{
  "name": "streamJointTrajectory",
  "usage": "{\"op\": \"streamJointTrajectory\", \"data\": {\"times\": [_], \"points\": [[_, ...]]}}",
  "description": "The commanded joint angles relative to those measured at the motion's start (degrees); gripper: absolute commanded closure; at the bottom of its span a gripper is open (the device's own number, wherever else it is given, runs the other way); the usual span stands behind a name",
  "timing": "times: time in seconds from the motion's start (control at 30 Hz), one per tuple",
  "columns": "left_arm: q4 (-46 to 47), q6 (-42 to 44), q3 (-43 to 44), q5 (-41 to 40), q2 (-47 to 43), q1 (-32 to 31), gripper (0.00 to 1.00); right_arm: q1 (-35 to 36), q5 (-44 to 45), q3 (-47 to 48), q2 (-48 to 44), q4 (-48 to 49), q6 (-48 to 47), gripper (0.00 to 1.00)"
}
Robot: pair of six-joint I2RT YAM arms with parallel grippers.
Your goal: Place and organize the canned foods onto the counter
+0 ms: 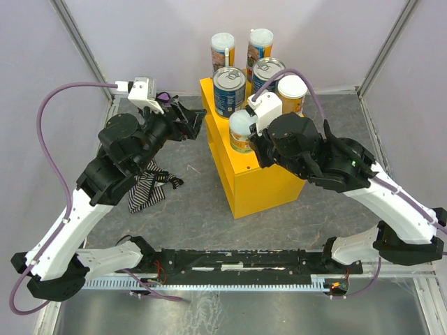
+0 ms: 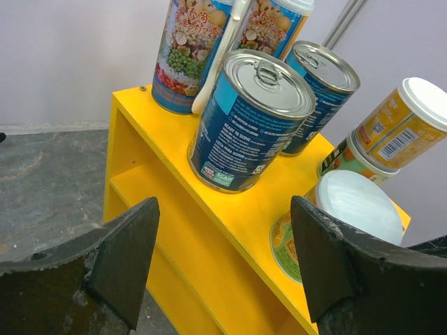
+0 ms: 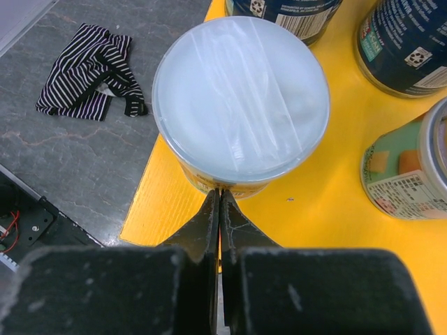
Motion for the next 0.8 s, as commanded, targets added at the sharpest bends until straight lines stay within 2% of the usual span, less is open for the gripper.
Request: {"op": "streamJointTrajectory", "data": {"times": [0.0, 0.4, 0.63, 0.77], "points": [[1.5, 1.4, -0.1, -2.4, -1.3, 0.1, 0.18, -0.3, -2.1, 2.2, 0.3, 1.3, 0.3, 0.98], [5.2, 4.5, -3.0, -25.0, -5.1, 0.1, 0.19, 2.2, -2.0, 8.7, -5.7, 0.1, -0.7, 0.90], [6.6, 8.9, -1.5, -28.5, -4.4, 0.2, 0.19, 2.2, 2.0, 20.5, -2.6, -0.7, -5.9, 0.84], [7.4, 14.1, -0.7, -29.9, -3.4, 0.2, 0.19, 2.2, 8.3, 26.6, -0.3, 0.7, -11.7, 0.70]]}}
